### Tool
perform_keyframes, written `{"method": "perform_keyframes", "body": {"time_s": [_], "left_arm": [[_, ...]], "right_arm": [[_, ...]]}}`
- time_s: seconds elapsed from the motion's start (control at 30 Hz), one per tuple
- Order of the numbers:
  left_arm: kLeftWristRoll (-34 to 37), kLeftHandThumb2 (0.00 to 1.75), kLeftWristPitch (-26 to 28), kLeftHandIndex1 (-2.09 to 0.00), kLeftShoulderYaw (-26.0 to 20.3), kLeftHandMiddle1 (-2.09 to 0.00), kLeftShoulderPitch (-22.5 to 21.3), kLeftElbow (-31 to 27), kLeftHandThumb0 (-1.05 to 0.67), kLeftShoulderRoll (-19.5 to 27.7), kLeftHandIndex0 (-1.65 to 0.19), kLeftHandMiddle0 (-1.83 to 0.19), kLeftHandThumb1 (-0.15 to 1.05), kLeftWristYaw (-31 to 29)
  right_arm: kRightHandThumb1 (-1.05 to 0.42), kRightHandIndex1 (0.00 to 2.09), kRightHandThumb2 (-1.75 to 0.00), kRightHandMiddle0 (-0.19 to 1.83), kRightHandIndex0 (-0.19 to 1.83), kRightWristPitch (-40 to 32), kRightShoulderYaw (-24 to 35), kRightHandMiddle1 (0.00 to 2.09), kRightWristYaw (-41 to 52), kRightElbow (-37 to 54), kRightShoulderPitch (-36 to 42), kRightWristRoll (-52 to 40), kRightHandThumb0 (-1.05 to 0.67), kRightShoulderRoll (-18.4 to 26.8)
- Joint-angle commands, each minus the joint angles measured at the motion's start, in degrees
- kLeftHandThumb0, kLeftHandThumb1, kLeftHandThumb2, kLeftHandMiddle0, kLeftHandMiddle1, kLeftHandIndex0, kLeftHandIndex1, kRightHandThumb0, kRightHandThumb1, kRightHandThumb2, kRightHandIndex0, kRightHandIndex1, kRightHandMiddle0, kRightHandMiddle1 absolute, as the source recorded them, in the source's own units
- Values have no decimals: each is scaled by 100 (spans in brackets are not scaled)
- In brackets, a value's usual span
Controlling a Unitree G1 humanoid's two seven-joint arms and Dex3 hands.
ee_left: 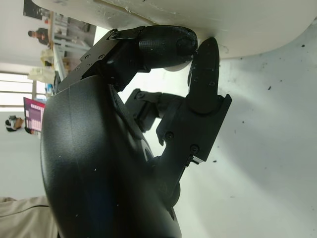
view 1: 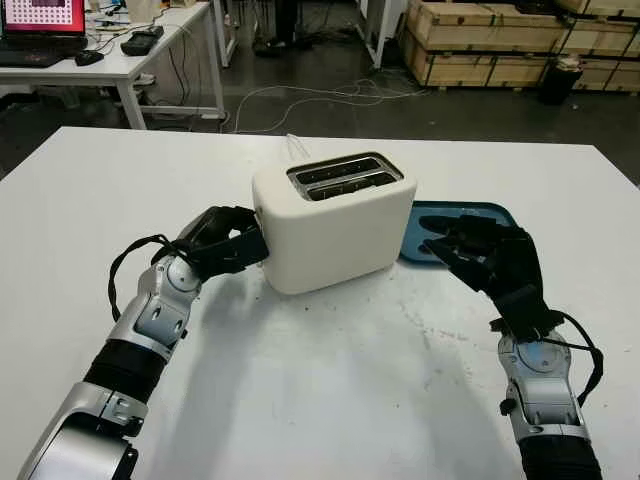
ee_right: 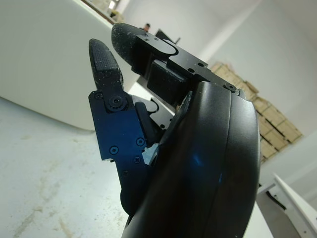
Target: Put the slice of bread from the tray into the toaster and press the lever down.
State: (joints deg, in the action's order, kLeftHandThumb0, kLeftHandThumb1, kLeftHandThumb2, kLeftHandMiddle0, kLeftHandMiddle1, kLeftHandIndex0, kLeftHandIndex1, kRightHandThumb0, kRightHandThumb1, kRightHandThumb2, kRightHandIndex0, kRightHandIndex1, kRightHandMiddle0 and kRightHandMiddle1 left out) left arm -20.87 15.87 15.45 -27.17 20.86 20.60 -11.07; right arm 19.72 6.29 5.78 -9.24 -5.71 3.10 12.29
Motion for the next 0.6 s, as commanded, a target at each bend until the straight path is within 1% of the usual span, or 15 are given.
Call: {"method": "perform_keyframes", "body": {"time_s": [0.0,0.13,0.23,0.33,0.37,0.43,0.47,0.5,0.57], "left_arm": [[-187,45,400,-134,819,-159,453,546,-29,-491,-66,-65,92,-645],[-112,45,279,-134,790,-167,515,474,-28,-461,-66,-64,92,-655],[-43,48,209,-139,701,-173,609,182,-31,-406,-67,-65,92,-596],[199,52,-147,-150,394,-174,843,-504,-30,-276,-62,-71,92,-424],[256,55,-218,-153,290,-174,915,-773,-33,-232,-60,-72,92,-352],[357,58,-428,-155,54,-175,1061,-1319,-36,-174,-56,-68,92,-174],[428,58,-647,-155,-94,-175,1125,-1558,-36,-155,-56,-69,92,-56],[477,59,-844,-157,-222,-175,1175,-1747,-36,-140,-56,-76,92,47],[594,59,-1034,-158,-497,-175,1254,-2190,-38,-122,-56,-79,92,161]], "right_arm": [[-85,68,0,113,100,127,-4,0,-3,-2,5,17,-39,70],[-85,67,0,113,100,66,-10,0,-9,42,17,28,-39,65],[-85,67,0,113,100,84,-16,0,-16,41,15,44,-38,64],[-85,67,0,114,101,137,-13,0,3,-9,-6,12,-38,57],[-84,68,0,114,101,131,-12,0,12,-10,-7,-4,-38,53],[-85,67,0,113,100,81,-17,0,8,25,6,9,-39,57],[-85,67,0,113,100,51,-22,0,0,54,14,25,-39,57],[-85,67,0,113,100,42,-26,0,-7,67,18,39,-39,60],[-85,67,0,113,100,58,-26,0,-2,60,15,20,-39,53]]}}
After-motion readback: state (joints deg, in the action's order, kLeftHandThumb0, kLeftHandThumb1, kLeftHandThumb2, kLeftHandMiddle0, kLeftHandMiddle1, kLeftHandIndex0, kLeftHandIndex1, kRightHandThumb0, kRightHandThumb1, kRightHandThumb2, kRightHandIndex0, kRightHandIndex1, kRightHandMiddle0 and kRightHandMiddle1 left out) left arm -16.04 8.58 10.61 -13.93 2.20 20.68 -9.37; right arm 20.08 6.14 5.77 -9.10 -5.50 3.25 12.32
